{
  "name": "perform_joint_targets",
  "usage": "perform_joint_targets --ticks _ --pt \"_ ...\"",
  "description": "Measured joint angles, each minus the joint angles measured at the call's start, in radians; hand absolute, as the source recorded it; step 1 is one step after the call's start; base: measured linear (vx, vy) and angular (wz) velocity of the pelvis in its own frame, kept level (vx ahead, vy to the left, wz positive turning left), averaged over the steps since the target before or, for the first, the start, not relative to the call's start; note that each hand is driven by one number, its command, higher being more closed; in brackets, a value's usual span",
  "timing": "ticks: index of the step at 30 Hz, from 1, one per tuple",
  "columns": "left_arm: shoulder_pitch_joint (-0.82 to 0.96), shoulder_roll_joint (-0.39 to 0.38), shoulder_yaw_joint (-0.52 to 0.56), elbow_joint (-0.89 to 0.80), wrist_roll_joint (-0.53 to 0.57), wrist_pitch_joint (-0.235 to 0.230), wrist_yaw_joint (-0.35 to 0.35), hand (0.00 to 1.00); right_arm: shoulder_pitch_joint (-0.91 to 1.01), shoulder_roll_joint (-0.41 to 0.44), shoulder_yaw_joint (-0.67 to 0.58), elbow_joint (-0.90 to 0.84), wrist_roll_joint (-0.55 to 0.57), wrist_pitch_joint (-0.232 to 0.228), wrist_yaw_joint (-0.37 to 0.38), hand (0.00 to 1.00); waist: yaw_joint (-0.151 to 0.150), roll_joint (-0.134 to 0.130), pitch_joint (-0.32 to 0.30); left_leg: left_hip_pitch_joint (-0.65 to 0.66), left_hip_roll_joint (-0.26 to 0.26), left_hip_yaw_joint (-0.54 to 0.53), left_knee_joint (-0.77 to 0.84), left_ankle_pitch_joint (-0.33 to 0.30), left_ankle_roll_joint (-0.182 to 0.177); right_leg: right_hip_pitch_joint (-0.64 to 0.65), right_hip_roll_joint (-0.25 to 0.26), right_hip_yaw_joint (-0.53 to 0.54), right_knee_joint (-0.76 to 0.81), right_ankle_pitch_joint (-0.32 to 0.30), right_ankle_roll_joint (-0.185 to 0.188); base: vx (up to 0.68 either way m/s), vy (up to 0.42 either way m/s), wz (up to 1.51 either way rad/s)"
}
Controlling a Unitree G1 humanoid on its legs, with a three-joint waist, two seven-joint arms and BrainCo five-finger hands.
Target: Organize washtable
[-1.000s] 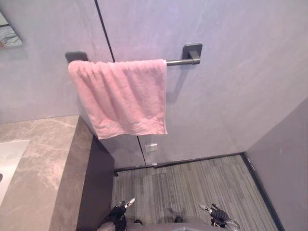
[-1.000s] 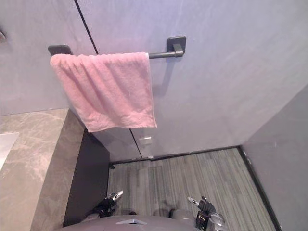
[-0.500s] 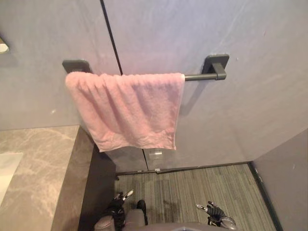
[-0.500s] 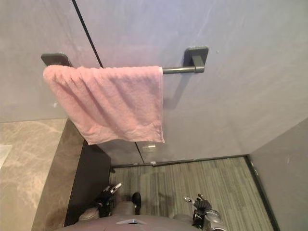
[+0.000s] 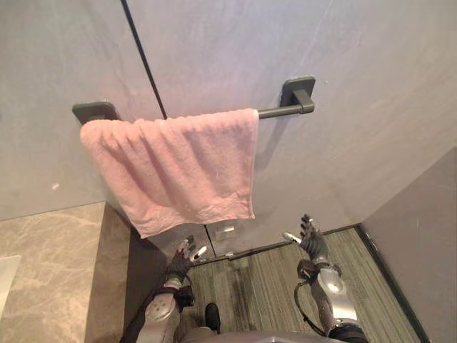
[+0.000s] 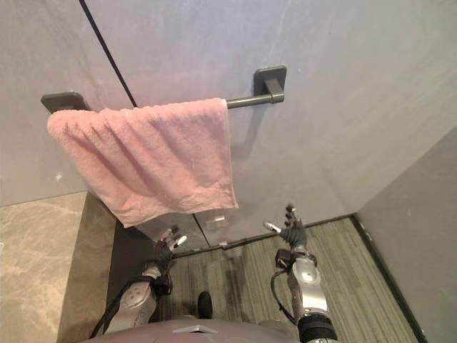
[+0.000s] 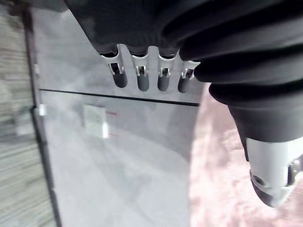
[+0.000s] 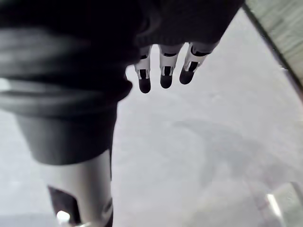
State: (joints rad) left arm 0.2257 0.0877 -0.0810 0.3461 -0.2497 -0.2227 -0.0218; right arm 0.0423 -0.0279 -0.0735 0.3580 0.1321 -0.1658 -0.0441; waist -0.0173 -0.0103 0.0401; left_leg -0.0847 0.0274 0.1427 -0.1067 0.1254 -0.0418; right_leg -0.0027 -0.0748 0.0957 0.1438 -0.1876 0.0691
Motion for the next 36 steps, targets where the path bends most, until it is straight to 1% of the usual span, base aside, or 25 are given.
perform_joint_targets --ticks 2,3,4,6,7,9,10,11,13,14,16,20,23,24,26,28,33,34,36 --pt "0.040 -0.018 0.005 -0.091 0.007 -0.011 0.014 0.00 0.020 0.000 -0.004 -0.075 -0.004 -0.019 -0.002 0.00 0.002 0.001 -0.014 -0.008 0.001 0.002 0.000 0.002 0.001 -0.001 0.000 0.002 -0.019 0.013 0.001 -0.01 0.024 -0.04" --pt "0.061 -0.026 0.011 -0.138 0.029 -0.019 0.018 0.00 0.032 0.001 -0.003 -0.128 -0.004 -0.027 -0.001 0.00 0.004 0.002 -0.016 -0.008 0.001 0.003 0.000 0.008 0.008 0.002 0.001 0.000 -0.026 0.019 0.002 0.00 0.000 0.00" --pt "0.083 -0.045 0.031 -0.175 0.069 -0.020 0.032 0.00 0.037 0.004 -0.003 -0.168 -0.006 -0.034 -0.001 0.00 0.004 0.004 -0.016 -0.008 0.001 0.003 0.000 0.009 0.010 0.005 0.003 0.000 -0.029 0.025 0.004 0.00 0.000 0.00" --pt "0.107 -0.080 0.059 -0.233 0.112 -0.020 0.047 0.00 0.043 0.008 -0.003 -0.215 -0.020 -0.046 -0.002 0.00 0.005 0.004 -0.017 -0.009 0.000 0.003 0.000 0.011 0.012 0.005 0.003 -0.002 -0.031 0.028 0.006 0.00 0.000 0.00" --pt "0.126 -0.095 0.071 -0.257 0.147 -0.020 0.058 0.00 0.049 0.008 -0.003 -0.243 -0.046 -0.047 0.000 0.00 0.007 0.004 -0.017 -0.009 -0.002 0.000 0.000 0.013 0.013 0.006 0.002 -0.006 -0.031 0.029 0.006 -0.01 0.020 0.07" --pt "0.133 -0.107 0.084 -0.286 0.172 -0.020 0.067 0.00 0.053 0.009 -0.003 -0.275 -0.048 -0.048 0.000 0.00 0.009 0.005 -0.017 -0.011 -0.004 -0.007 0.000 0.015 0.014 0.008 0.001 -0.015 -0.031 0.029 0.007 -0.01 0.015 0.14" --pt "0.137 -0.117 0.097 -0.301 0.205 -0.018 0.077 0.00 0.054 0.009 -0.003 -0.293 -0.074 -0.051 0.000 0.00 0.011 0.005 -0.018 -0.014 -0.005 -0.018 0.000 0.019 0.016 0.010 0.000 -0.029 -0.031 0.029 0.007 -0.02 0.013 0.22" --pt "0.141 -0.126 0.111 -0.318 0.233 -0.017 0.082 0.00 0.051 0.007 -0.003 -0.297 -0.085 -0.051 0.000 0.00 0.018 0.005 -0.018 -0.015 -0.005 -0.026 0.000 0.021 0.015 0.013 0.001 -0.036 -0.031 0.029 0.007 -0.03 0.011 0.26" --pt "0.144 -0.131 0.127 -0.339 0.244 -0.015 0.093 0.00 0.051 0.007 -0.003 -0.309 -0.088 -0.051 -0.002 0.00 0.023 0.006 -0.018 -0.015 -0.006 -0.040 0.000 0.025 0.015 0.019 0.001 -0.049 -0.031 0.029 0.007 -0.03 0.007 0.22" --pt "0.158 -0.138 0.153 -0.379 0.275 -0.015 0.107 0.00 0.041 0.007 -0.002 -0.319 -0.111 -0.051 -0.006 0.00 0.027 0.007 -0.018 -0.015 -0.006 -0.048 0.000 0.027 0.012 0.022 0.002 -0.058 -0.032 0.029 0.007 -0.04 0.007 0.17" --pt "0.174 -0.153 0.182 -0.425 0.295 -0.015 0.131 0.00 0.009 0.005 0.001 -0.320 -0.117 -0.050 -0.009 0.00 0.027 0.011 -0.021 -0.019 -0.005 -0.060 0.000 0.030 0.007 0.022 0.003 -0.072 -0.032 0.029 0.007 -0.06 0.010 0.19" --pt "0.179 -0.159 0.219 -0.457 0.340 -0.015 0.169 0.00 -0.054 0.005 0.011 -0.317 -0.112 -0.046 -0.017 0.00 0.033 0.023 -0.030 -0.037 -0.005 -0.088 0.000 0.042 0.002 0.019 0.003 -0.102 -0.032 0.030 0.005 -0.05 0.014 0.25" --pt "0.193 -0.162 0.239 -0.457 0.334 -0.014 0.181 0.00 -0.104 -0.004 0.049 -0.292 -0.067 -0.040 -0.010 0.00 0.052 0.024 -0.032 -0.041 -0.004 -0.098 0.000 0.049 0.000 0.019 0.006 -0.112 -0.032 0.031 0.003 -0.03 0.005 0.09" --pt "0.204 -0.165 0.241 -0.458 0.334 -0.011 0.182 0.00 -0.129 -0.004 0.064 -0.264 -0.040 -0.036 -0.004 0.00 0.056 0.023 -0.032 -0.043 -0.003 -0.100 0.000 0.051 0.000 0.019 0.007 -0.114 -0.032 0.031 0.003 -0.02 0.006 0.09" --pt "0.212 -0.166 0.243 -0.458 0.334 -0.001 0.182 0.00 -0.165 -0.004 0.087 -0.222 -0.027 -0.020 0.004 0.00 0.061 0.023 -0.032 -0.048 -0.004 -0.106 0.000 0.055 0.000 0.018 0.007 -0.123 -0.032 0.032 0.003 -0.01 0.006 0.12" --pt "0.207 -0.166 0.245 -0.459 0.333 0.005 0.183 0.00 -0.220 -0.005 0.124 -0.158 0.000 -0.017 0.006 0.00 0.067 0.022 -0.031 -0.053 -0.005 -0.118 0.000 0.060 0.002 0.018 0.008 -0.137 -0.032 0.032 0.001 -0.01 0.000 0.14" --pt "0.183 -0.160 0.242 -0.480 0.332 0.007 0.190 0.00 -0.329 -0.009 0.198 -0.080 0.005 -0.006 0.007 0.00 0.074 0.021 -0.031 -0.059 -0.001 -0.125 0.000 0.066 0.001 0.017 0.016 -0.143 -0.032 0.035 -0.002 -0.01 -0.010 0.07" --pt "0.162 -0.157 0.242 -0.489 0.329 0.007 0.197 0.00 -0.351 -0.013 0.207 -0.067 0.006 -0.004 0.006 0.00 0.082 0.020 -0.031 -0.063 0.002 -0.126 0.000 0.068 0.001 0.014 0.018 -0.144 -0.032 0.036 -0.004 0.00 0.000 0.00" --pt "0.142 -0.149 0.243 -0.514 0.313 0.006 0.214 0.00 -0.381 -0.015 0.223 -0.035 0.006 -0.003 0.004 0.00 0.083 0.021 -0.030 -0.069 0.007 -0.125 0.000 0.070 -0.001 0.006 0.022 -0.144 -0.032 0.038 -0.007 -0.01 -0.005 -0.03"
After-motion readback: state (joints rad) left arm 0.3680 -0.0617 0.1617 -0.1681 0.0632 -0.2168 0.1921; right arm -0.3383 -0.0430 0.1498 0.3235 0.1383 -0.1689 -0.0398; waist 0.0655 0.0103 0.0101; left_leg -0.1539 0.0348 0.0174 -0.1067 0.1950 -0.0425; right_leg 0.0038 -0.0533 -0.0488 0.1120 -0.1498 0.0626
